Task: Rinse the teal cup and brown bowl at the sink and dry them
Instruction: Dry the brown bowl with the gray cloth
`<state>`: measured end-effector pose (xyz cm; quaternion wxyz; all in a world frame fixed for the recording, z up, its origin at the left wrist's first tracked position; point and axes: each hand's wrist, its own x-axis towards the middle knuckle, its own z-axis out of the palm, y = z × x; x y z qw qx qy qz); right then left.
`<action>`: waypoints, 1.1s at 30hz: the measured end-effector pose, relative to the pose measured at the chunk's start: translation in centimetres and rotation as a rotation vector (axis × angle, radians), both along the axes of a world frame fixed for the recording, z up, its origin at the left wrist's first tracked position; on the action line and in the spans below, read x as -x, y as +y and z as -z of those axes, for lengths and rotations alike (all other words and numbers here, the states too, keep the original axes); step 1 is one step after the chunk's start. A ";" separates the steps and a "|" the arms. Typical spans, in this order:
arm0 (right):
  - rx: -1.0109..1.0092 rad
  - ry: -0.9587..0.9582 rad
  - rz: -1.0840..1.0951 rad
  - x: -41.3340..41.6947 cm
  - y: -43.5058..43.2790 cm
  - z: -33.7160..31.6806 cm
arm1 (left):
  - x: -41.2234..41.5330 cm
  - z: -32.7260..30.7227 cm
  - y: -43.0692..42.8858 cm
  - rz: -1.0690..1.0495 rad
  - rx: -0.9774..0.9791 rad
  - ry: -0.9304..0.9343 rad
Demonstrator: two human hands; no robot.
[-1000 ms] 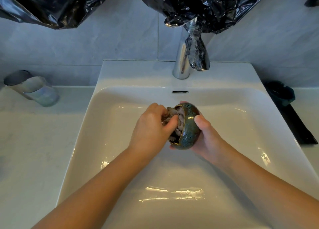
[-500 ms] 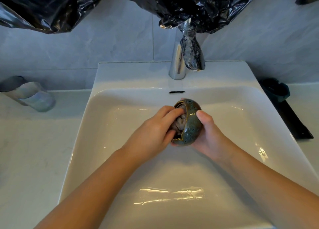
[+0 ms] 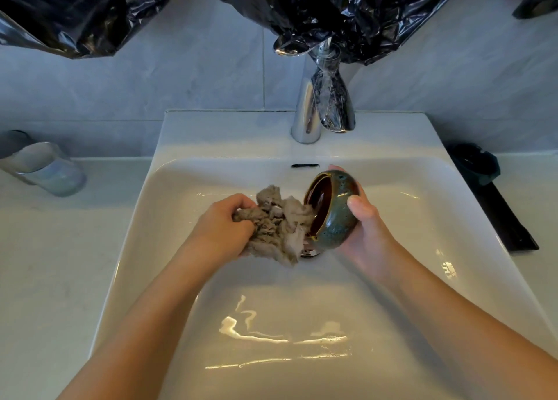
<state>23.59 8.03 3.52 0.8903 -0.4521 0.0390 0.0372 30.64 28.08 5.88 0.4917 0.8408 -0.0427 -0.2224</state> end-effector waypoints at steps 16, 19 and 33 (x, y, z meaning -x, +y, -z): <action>-0.297 0.070 0.196 0.3 1.8 -2.5 | 3.0 0.6 -4.1 -0.174 0.823 0.320; -0.244 0.038 0.164 0.3 2.7 -2.0 | 3.5 0.7 -5.0 -0.217 0.802 0.278; 0.343 0.090 0.271 0.0 1.7 -1.7 | 2.8 1.3 -4.4 -0.330 0.762 0.330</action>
